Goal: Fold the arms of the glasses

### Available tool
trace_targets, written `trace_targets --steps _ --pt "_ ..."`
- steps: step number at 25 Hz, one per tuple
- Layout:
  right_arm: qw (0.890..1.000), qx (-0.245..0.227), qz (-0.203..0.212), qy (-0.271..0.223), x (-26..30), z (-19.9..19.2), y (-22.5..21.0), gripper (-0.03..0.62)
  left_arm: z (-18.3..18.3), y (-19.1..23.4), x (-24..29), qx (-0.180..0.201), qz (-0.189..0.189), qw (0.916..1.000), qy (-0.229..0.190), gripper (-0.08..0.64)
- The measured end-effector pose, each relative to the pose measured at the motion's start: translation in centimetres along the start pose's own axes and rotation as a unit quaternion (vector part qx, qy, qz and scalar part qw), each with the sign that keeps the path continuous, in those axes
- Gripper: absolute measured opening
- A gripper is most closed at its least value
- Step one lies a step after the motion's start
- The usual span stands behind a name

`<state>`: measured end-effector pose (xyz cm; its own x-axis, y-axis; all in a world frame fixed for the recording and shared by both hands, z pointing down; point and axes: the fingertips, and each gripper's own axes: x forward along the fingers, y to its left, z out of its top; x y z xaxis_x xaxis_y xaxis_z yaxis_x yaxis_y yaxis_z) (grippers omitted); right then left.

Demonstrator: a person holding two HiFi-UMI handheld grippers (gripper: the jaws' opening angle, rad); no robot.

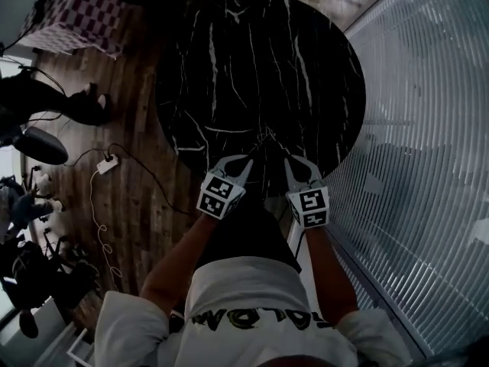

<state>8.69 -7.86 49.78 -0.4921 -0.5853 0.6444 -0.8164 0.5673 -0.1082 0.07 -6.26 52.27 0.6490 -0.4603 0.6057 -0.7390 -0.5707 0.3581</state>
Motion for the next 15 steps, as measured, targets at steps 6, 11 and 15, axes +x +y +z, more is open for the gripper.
trace_targets --steps 6,11,15 --pt "0.991 0.021 0.04 -0.125 -9.1 8.2 3.9 0.003 7.1 -8.1 -7.8 -0.018 -0.033 0.9926 -0.115 0.002" --pt "0.978 0.024 0.057 -0.2 -15.6 14.2 7.0 0.002 12.3 -11.1 -14.4 -0.034 -0.038 0.979 -0.197 0.002" --pt "0.967 0.023 0.067 -0.243 -19.7 17.7 9.0 0.002 15.5 -12.7 -19.0 -0.016 -0.034 0.9693 -0.243 0.0"
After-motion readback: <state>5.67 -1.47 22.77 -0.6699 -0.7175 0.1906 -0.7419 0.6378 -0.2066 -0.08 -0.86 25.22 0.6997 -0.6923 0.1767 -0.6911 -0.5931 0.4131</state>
